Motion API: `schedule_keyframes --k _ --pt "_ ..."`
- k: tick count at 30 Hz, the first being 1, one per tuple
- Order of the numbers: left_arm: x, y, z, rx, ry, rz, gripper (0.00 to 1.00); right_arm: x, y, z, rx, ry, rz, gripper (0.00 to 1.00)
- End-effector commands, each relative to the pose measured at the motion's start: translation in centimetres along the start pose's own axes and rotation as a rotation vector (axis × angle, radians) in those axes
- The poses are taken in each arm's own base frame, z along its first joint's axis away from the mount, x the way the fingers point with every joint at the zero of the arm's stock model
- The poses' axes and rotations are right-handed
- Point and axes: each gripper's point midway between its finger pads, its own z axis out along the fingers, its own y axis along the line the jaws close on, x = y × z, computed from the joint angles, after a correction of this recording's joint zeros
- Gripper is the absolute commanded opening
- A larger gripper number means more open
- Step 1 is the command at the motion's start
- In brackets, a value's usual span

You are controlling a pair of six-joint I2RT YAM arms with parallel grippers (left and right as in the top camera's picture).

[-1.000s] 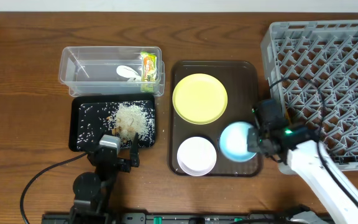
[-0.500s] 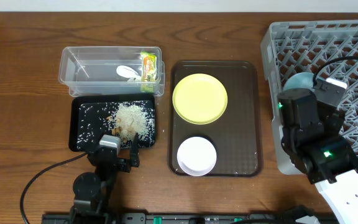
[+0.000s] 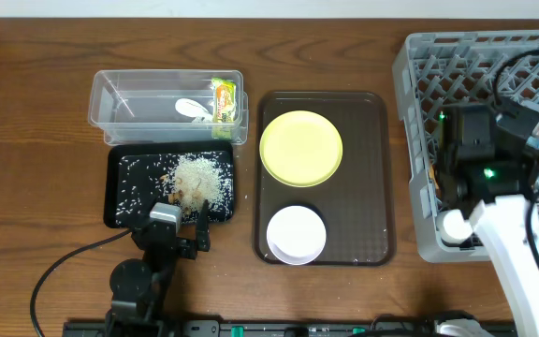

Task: Sort waste into correct bins and load items into the dishwasher rack
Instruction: 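Lift the blue bowl into the dish rack and release it, then grasp the white bowl rim on the brown tray with the right gripper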

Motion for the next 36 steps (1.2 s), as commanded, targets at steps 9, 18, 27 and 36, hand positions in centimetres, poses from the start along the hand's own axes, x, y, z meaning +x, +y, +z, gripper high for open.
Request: schedule_keyframes --k 9,18,27,36 --pt "1.2 -0.1 0.2 0.008 0.024 0.007 0.94 2.8 6.7 0.2 -0.082 0.056 -0.272 0.01" --pt "1.2 -0.1 0.2 0.008 0.024 0.007 0.94 4.0 8.2 -2.6 -0.132 0.027 -0.397 0.05" --pt "1.2 -0.1 0.2 0.008 0.024 0.007 0.94 6.4 8.8 -5.2 -0.211 0.072 -0.359 0.22" --pt "1.2 -0.1 0.2 0.008 0.024 0.007 0.94 7.9 11.8 -10.5 -0.536 0.135 -0.289 0.44"
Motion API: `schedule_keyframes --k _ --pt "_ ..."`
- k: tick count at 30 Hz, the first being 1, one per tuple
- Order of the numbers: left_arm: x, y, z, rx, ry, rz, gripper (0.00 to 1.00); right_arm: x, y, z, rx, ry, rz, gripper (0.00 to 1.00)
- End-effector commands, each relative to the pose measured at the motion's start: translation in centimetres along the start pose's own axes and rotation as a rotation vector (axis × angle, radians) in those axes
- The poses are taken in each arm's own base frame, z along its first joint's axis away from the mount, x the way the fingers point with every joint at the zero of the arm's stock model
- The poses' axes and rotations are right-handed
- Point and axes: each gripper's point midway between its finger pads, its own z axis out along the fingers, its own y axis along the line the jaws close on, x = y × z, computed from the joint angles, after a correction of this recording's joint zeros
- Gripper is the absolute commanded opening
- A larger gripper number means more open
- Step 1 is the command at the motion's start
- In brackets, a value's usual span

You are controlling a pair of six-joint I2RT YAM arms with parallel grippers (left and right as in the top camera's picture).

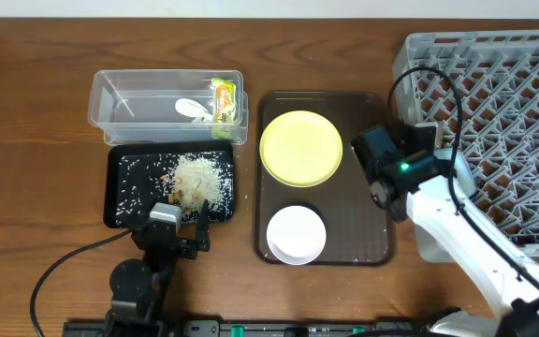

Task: Sort waste into correct bins and load items into the dishwasher rack
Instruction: 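Grasp the white bowl rim on the brown tray with the right gripper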

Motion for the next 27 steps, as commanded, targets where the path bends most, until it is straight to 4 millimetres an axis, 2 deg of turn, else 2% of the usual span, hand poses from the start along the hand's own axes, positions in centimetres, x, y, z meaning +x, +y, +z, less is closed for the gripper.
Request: schedule_keyframes --k 1,6,9,11,13,17,23,27 --pt "1.2 -0.1 0.2 0.008 0.024 0.007 0.94 -0.1 2.1 -2.2 -0.182 -0.007 0.074 0.48" --pt "1.2 -0.1 0.2 0.008 0.024 0.007 0.94 -0.1 6.1 -6.1 -0.512 0.003 0.105 0.48" --pt "1.2 -0.1 0.2 0.008 0.024 0.007 0.94 0.2 9.5 -9.9 -0.803 0.014 0.015 0.48" --pt "1.2 -0.1 0.2 0.008 0.024 0.007 0.94 1.1 11.6 -12.6 -0.994 0.036 -0.074 0.48" --pt "1.2 -0.1 0.2 0.008 0.024 0.007 0.94 2.6 13.0 -14.4 -1.112 0.071 -0.159 0.48" --pt "1.2 -0.1 0.2 0.008 0.024 0.007 0.94 5.5 14.7 -13.9 -1.098 0.150 -0.252 0.49" --pt "1.2 -0.1 0.2 0.008 0.024 0.007 0.94 9.3 17.4 -10.3 -0.996 0.282 -0.282 0.43" --pt "1.2 -0.1 0.2 0.008 0.024 0.007 0.94 10.8 18.6 -9.0 -0.985 0.330 -0.303 0.41"
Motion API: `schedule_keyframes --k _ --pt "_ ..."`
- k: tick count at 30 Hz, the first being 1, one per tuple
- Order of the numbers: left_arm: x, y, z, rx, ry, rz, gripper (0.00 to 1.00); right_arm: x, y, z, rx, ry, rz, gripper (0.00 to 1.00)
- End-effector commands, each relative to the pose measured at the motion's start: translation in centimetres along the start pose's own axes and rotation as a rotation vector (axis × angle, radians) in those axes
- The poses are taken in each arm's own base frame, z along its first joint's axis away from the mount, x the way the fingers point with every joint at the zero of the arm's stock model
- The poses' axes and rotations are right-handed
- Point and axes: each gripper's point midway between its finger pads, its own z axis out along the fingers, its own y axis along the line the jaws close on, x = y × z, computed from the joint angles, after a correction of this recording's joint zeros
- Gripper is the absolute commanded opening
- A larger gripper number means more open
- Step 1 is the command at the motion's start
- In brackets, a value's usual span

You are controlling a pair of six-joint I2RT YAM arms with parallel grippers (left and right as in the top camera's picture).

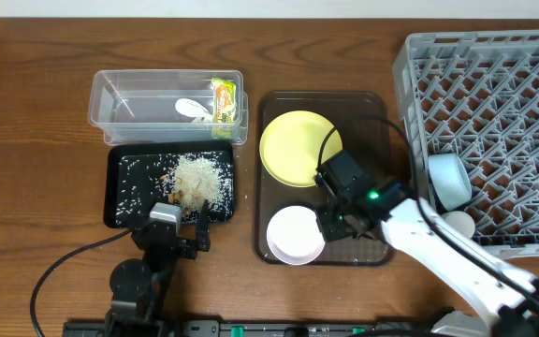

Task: Sort waste into correct bins and load items into the dishwasher rack
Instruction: 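Grasp the white bowl rim on the brown tray with the right gripper, then lift the white bowl into the dish rack and release it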

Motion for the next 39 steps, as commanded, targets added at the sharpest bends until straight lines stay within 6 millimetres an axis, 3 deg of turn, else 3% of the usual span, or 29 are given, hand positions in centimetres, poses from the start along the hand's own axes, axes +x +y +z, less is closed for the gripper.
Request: schedule_keyframes --k 1,7,12,16,20,24,29,33,39 --pt "1.2 -0.1 0.2 0.008 0.024 0.007 0.94 0.8 0.2 1.5 -0.008 0.043 0.007 0.39" --pt "1.2 -0.1 0.2 0.008 0.024 0.007 0.94 0.6 0.1 2.0 0.002 0.045 0.003 0.01" --pt "1.2 -0.1 0.2 0.008 0.024 0.007 0.94 -1.8 -1.5 -0.7 0.096 -0.069 0.015 0.01" --pt "1.2 -0.1 0.2 0.008 0.024 0.007 0.94 -5.1 -4.6 -6.2 0.270 -0.274 0.062 0.01" --pt "1.2 -0.1 0.2 0.008 0.024 0.007 0.94 -7.8 -9.3 -14.0 0.533 -0.548 0.158 0.01" --pt "1.2 -0.1 0.2 0.008 0.024 0.007 0.94 -8.2 -14.1 -21.6 0.817 -0.792 0.317 0.01" --pt "1.2 -0.1 0.2 0.008 0.024 0.007 0.94 -7.0 -18.8 -26.6 1.097 -0.900 0.499 0.01" --pt "1.2 -0.1 0.2 0.008 0.024 0.007 0.94 -6.4 -22.6 -27.7 1.227 -0.882 0.616 0.01" --pt "1.2 -0.1 0.2 0.008 0.024 0.007 0.94 -7.2 -27.8 -25.5 1.324 -0.749 0.648 0.01"
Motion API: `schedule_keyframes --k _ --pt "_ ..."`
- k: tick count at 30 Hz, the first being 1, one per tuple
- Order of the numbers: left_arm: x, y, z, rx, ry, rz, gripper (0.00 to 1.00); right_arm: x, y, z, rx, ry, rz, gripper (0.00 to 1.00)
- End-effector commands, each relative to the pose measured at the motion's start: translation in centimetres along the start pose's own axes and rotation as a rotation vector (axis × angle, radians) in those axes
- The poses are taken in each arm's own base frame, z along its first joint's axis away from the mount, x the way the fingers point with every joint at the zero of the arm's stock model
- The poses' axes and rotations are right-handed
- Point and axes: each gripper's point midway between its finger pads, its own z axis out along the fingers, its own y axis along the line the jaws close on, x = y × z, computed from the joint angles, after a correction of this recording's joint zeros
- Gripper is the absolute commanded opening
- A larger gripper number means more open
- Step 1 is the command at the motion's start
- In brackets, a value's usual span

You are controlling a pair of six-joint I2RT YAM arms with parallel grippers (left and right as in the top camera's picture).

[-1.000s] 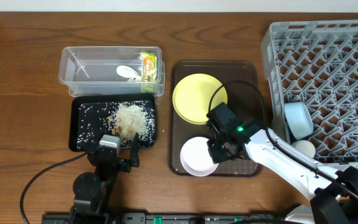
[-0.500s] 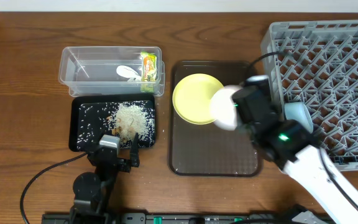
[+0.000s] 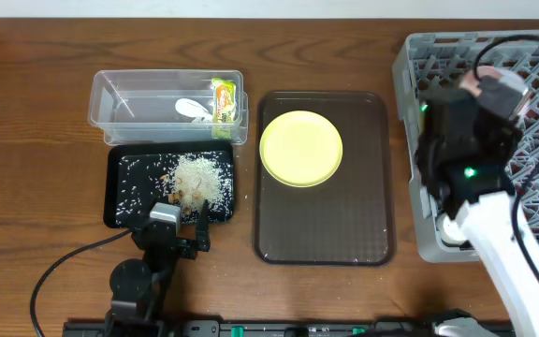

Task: Sort waste into correct bins and load items into the dishwasher rack
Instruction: 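Lift the white bowl into the dish rack and release it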

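A yellow plate lies on the back half of the brown tray. No white bowl shows on the tray. My right arm hangs over the left part of the grey dishwasher rack. Its gripper is hidden under the wrist, so I cannot see what it holds. A white cup peeks out of the rack's front left corner. My left gripper rests at the front edge of the black tray of rice scraps. Its fingers are too small to read.
A clear plastic bin at the back left holds a yellow-green wrapper and a white spoon. The rack fills the table's right side. A black cable runs from the left arm to the front left.
My right arm was at the white bowl on the front of the brown tray. Now it is over the rack's left part, and the bowl is gone from the tray.
At first my right arm was over the rack, with the white bowl and yellow plate on the tray. Then it stood at the tray's right edge, then at the bowl. Now it is over the rack again and only the plate remains. The left arm stayed put.
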Motion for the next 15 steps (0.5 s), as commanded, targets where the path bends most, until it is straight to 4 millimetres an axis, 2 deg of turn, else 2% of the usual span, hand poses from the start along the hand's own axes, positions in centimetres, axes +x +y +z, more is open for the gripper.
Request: schedule_keyframes --k 1,5,9,15 --pt "1.2 -0.1 0.2 0.008 0.024 0.007 0.94 0.7 -0.2 2.4 0.098 0.022 -0.120 0.01" --pt "1.2 -0.1 0.2 0.008 0.024 0.007 0.94 2.0 1.9 4.7 0.120 0.041 -0.257 0.01" --pt "1.2 -0.1 0.2 0.008 0.024 0.007 0.94 3.0 4.1 5.3 0.106 0.039 -0.309 0.01" --pt "1.2 -0.1 0.2 0.008 0.024 0.007 0.94 5.3 6.2 6.4 0.089 0.071 -0.380 0.01"
